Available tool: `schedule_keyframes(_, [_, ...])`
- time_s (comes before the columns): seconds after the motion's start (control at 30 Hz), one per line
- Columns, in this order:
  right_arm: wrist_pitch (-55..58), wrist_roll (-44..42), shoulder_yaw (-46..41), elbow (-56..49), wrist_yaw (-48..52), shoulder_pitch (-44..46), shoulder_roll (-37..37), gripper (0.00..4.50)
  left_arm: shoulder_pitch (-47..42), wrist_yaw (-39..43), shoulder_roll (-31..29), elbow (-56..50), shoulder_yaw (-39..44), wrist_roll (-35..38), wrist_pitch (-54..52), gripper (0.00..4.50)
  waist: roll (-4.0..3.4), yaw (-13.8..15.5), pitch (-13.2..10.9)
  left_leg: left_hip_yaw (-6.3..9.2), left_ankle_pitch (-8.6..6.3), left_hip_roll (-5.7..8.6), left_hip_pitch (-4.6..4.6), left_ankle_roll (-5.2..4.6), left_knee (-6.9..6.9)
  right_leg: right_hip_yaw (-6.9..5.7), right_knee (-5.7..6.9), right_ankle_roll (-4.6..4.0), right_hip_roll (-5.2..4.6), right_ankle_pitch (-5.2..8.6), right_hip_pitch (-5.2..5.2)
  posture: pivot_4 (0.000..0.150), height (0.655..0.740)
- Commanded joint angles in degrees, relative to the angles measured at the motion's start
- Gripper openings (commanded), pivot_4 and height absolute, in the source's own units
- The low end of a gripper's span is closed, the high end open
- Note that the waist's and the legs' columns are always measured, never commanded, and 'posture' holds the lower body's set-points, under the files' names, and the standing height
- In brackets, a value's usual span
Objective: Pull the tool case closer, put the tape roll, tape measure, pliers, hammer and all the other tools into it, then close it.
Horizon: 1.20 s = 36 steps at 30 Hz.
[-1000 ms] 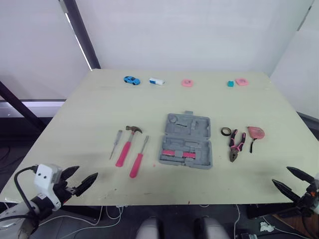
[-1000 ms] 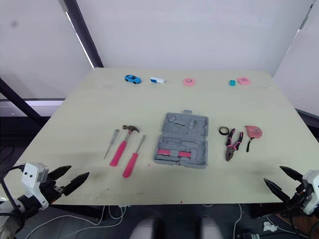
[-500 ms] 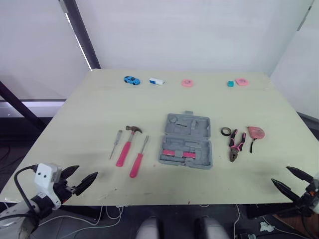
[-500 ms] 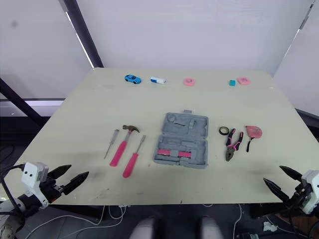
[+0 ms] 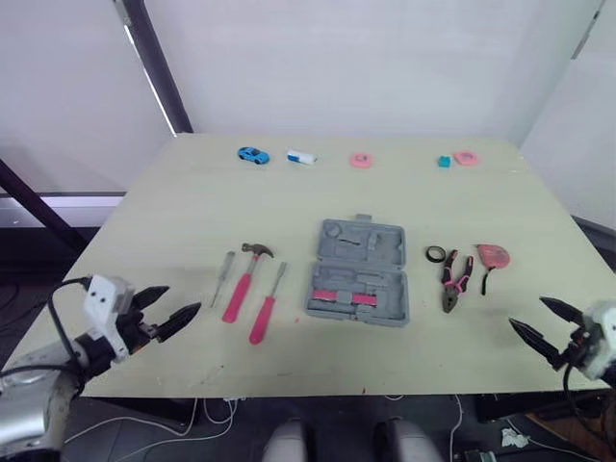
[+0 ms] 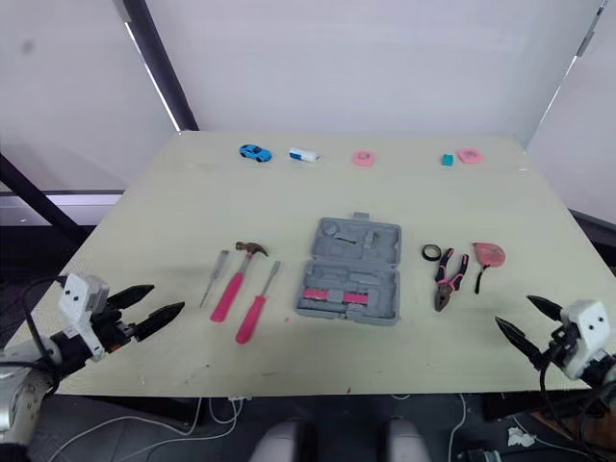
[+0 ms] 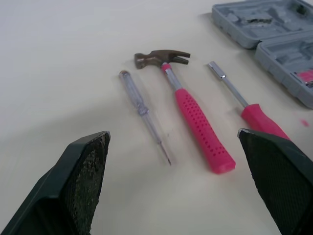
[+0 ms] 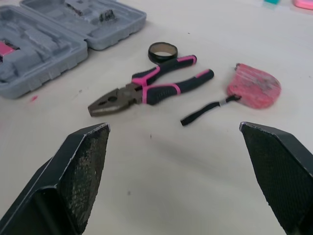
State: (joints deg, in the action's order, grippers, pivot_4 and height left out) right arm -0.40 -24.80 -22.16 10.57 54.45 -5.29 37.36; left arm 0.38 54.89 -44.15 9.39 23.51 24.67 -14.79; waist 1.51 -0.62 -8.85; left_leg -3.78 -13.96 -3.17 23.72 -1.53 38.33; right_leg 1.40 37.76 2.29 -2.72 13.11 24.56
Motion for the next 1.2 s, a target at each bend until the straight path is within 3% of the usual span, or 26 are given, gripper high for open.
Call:
schedule_keyframes(0.03, [4.1, -0.4, 1.8, -4.7, -0.7, 3.2, 1.9, 4.50, -5.7, 1.8, -1.4, 3.6, -3.7, -1.9, 1.0, 4.46, 0.01, 0.0, 0.0, 0.00, 0.00, 0.00, -0.02, 0.00, 0.01, 0.00, 0.03, 0.00, 0.02, 0.00, -0.02, 0.150, 0.7395])
schedule_keyframes(0.33, [10.5, 7.3, 13.3, 2.3, -4.4, 21.9, 1.0, 4.50, -30.0, 9.5, 2.0, 18.7, -17.9, -8.6, 4.1, 4.46, 0.08, 0.0, 0.0, 0.00, 0.01, 0.06, 0.05, -0.01, 0.08, 0.01, 0.07, 0.05, 0.09, -0.06, -0.02, 0.150, 0.7395])
schedule_keyframes(0.67, [12.1, 14.9, 22.7, 15.8, -5.1, 37.4, -3.1, 4.50, -47.1, 13.0, 9.7, 40.5, -25.2, -15.9, 13.1, 4.46, 0.09, -0.2, 0.0, 0.07, 0.01, 0.08, 0.15, -0.01, 0.04, 0.04, 0.03, 0.28, 0.21, -0.15, 0.02, 0.150, 0.7395])
schedule_keyframes(0.73, [11.2, 16.5, 24.4, 17.8, -4.4, 38.7, -3.6, 3.94, -49.2, 12.8, 10.9, 44.6, -25.7, -17.3, 15.1, 4.50, 0.09, -0.2, 0.0, 0.09, 0.01, 0.08, 0.16, -0.01, 0.03, 0.04, 0.03, 0.29, 0.22, -0.14, 0.02, 0.150, 0.7395])
schedule_keyframes(0.77, [10.7, 17.3, 25.2, 19.0, -4.2, 39.4, -4.0, 3.68, -50.4, 12.3, 11.5, 46.7, -25.9, -18.0, 16.0, 4.08, 0.09, -0.2, 0.0, 0.10, 0.01, 0.07, 0.17, -0.01, 0.03, 0.04, 0.02, 0.29, 0.22, -0.14, 0.02, 0.150, 0.7395])
schedule_keyframes(0.83, [10.4, 18.5, 26.3, 20.6, -4.0, 40.2, -4.6, 3.02, -52.0, 11.3, 12.4, 50.1, -26.2, -19.3, 17.5, 3.77, 0.09, -0.2, 0.0, 0.11, 0.01, 0.07, 0.18, -0.01, 0.03, 0.04, 0.02, 0.30, 0.22, -0.14, 0.02, 0.150, 0.7395])
schedule_keyframes(0.87, [10.0, 19.1, 27.0, 21.4, -3.7, 40.7, -4.9, 2.45, -52.8, 10.7, 12.9, 51.9, -26.3, -20.0, 18.3, 3.19, 0.09, -0.2, 0.0, 0.11, 0.01, 0.08, 0.18, -0.01, 0.02, 0.04, 0.02, 0.30, 0.23, -0.14, 0.02, 0.150, 0.7395])
schedule_keyframes(0.93, [9.8, 20.0, 28.1, 22.6, -3.5, 41.8, -5.7, 1.91, -54.4, 9.4, 13.8, 55.5, -26.6, -21.5, 19.9, 2.66, 0.09, -0.2, -0.1, 0.11, 0.01, 0.08, 0.19, -0.01, 0.03, 0.04, 0.02, 0.30, 0.23, -0.14, 0.03, 0.150, 0.7395])
schedule_keyframes(1.07, [8.6, 22.6, 30.4, 25.3, -3.4, 43.8, -7.1, 0.28, -56.8, 6.5, 15.4, 61.0, -26.6, -24.1, 21.9, 1.07, 0.09, -0.3, -0.1, 0.13, 0.01, 0.08, 0.19, -0.01, 0.04, 0.04, 0.05, 0.31, 0.24, -0.14, 0.03, 0.150, 0.7395])
schedule_keyframes(1.1, [8.2, 23.1, 30.7, 26.1, -3.6, 44.2, -7.7, 0.00, -57.1, 5.7, 15.7, 61.9, -26.6, -24.8, 22.2, 0.62, 0.09, -0.3, -0.1, 0.13, 0.01, 0.08, 0.19, -0.01, 0.04, 0.04, 0.06, 0.31, 0.24, -0.14, 0.03, 0.150, 0.7395])
schedule_keyframes(1.13, [7.9, 23.3, 30.9, 26.6, -3.7, 44.5, -8.1, 0.00, -57.3, 5.3, 15.9, 62.5, -26.6, -25.2, 22.4, 0.14, 0.09, -0.3, -0.1, 0.14, 0.01, 0.08, 0.19, -0.01, 0.04, 0.04, 0.07, 0.31, 0.25, -0.14, 0.03, 0.150, 0.7395])
schedule_keyframes(1.2, [6.8, 24.2, 31.5, 28.6, -4.2, 45.6, -9.3, 0.00, -58.0, 3.9, 16.6, 63.8, -26.5, -26.2, 22.6, 0.06, 0.09, -0.3, -0.1, 0.16, 0.01, 0.07, 0.18, -0.01, 0.04, 0.04, 0.08, 0.31, 0.26, -0.14, 0.03, 0.150, 0.7395])
